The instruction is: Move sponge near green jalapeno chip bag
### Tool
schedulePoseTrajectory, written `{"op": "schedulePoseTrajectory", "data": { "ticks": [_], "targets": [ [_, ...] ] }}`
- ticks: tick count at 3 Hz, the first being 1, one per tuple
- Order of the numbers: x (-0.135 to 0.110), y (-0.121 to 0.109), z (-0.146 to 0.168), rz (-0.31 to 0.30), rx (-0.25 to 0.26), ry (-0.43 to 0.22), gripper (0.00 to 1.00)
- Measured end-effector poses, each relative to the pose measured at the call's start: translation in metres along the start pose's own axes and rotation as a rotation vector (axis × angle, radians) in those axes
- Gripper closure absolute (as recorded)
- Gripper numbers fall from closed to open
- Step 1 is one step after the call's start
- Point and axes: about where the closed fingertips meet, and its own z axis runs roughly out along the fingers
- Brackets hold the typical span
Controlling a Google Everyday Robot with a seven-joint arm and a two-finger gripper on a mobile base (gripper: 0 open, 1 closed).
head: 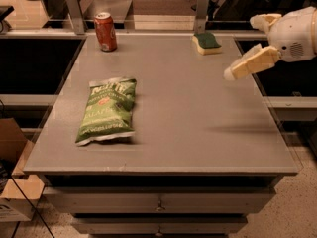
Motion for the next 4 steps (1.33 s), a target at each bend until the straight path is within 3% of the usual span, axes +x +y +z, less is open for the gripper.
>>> {"op": "schedulePoseTrajectory", "data": {
  "ticks": [1, 3, 4],
  "targets": [
    [-0.002, -0.027, 0.035, 0.049, 0.047, -0.073, 0.0],
    [0.013, -0.085, 0.096, 0.183, 0.121, -0.127, 0.0],
    [0.013, -0.085, 0.096, 0.183, 0.121, -0.127, 0.0]
  ]
}}
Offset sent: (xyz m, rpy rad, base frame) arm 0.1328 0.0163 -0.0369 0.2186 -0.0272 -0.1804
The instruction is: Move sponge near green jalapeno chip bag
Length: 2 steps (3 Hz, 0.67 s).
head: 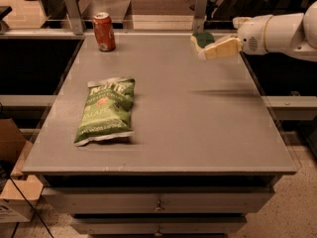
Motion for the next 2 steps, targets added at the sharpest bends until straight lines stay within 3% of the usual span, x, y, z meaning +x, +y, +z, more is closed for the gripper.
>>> {"op": "schedulePoseTrajectory", "data": {
  "ticks": [2],
  "targets": [
    [0.005, -0.022, 0.046, 0.041, 0.059, -0.041, 0.0]
  ]
}}
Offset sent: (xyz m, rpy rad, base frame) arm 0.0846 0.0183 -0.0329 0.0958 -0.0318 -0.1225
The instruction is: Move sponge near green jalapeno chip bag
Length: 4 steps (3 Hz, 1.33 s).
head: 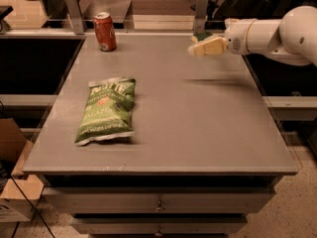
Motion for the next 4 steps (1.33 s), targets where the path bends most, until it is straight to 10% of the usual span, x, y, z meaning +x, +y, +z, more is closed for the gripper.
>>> {"op": "schedulePoseTrajectory", "data": {
  "ticks": [4],
  "targets": [
    [0.05, -0.068, 0.07, 0.206, 0.193, -0.015, 0.0]
  ]
}}
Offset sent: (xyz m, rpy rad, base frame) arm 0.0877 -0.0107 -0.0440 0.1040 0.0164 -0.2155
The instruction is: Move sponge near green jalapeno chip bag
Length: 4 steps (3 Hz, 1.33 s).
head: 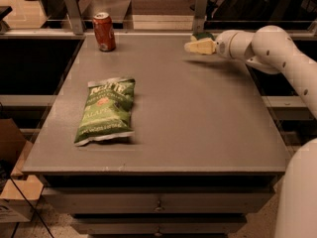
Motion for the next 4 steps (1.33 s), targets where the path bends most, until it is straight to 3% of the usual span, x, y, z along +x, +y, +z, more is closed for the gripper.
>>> {"op": "schedulePoseTrajectory", "data": {
  "ticks": [1, 2, 3, 4],
  "targets": [
    [0.015, -0.013, 0.009, 0.046, 0.029, 0.023, 0.0],
    [0.024, -0.018, 0.016, 0.057, 0.037, 0.045, 0.17],
    [0.027, -0.02, 0.018, 0.053, 0.043, 0.056, 0.41],
    [0.017, -0.013, 0.016, 0.003, 0.03, 0.055, 0.64]
  ]
}}
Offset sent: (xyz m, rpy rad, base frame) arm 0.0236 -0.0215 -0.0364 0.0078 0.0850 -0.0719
